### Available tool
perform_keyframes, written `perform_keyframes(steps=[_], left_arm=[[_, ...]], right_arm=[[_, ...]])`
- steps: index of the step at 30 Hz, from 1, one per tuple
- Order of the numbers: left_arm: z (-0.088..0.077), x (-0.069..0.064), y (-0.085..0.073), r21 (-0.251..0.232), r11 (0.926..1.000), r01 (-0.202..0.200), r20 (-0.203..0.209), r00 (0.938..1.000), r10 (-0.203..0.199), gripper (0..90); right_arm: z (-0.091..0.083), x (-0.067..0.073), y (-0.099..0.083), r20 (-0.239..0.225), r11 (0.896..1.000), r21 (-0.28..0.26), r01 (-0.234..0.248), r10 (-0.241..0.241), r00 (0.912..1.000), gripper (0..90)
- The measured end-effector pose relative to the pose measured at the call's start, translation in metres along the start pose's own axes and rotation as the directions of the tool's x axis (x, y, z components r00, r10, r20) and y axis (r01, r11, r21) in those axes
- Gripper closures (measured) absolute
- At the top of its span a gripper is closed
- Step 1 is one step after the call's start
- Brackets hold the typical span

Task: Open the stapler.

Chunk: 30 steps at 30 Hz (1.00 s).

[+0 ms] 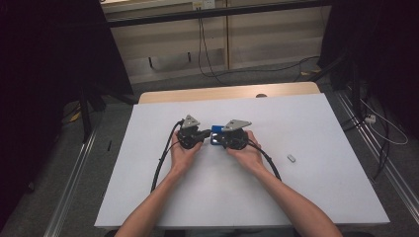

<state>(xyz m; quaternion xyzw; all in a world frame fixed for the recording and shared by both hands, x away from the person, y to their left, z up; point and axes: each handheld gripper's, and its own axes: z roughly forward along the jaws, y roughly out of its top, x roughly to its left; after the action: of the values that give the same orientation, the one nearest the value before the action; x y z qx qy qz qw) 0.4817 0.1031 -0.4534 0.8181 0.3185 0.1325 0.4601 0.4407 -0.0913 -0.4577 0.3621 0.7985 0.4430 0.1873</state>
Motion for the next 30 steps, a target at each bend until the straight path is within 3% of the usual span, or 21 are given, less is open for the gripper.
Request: perform_keyframes(steps=[3,10,13,30], left_arm=[[0.0013,-0.0021,0.0004,0.009,0.9997,-0.025,-0.003,0.9997,0.025,90.0],[-0.0019,-0.0034,0.0027,-0.004,0.9997,-0.024,0.009,0.9997,0.024,90.0],[-0.0034,-0.0069,0.0038,0.003,0.9991,-0.042,-0.006,0.9991,0.042,90.0],[-0.0066,-0.008,0.0092,-0.049,0.9983,-0.03,0.003,0.9995,0.03,90.0]], right_arm=[[0.0008,-0.0002,-0.0002,0.012,1.0,0.01,-0.001,0.001,0.9999,90.0],[0.0007,-0.0005,-0.0004,0.011,1.0,0.011,-0.002,0.002,0.9999,90.0],[0.0007,-0.0005,-0.0005,0.011,1.0,0.01,-0.002,0.002,0.9999,90.0],[-0.0032,-0.0028,-0.001,0.026,0.999,0.027,0.017,-0.017,0.9995,90.0]])
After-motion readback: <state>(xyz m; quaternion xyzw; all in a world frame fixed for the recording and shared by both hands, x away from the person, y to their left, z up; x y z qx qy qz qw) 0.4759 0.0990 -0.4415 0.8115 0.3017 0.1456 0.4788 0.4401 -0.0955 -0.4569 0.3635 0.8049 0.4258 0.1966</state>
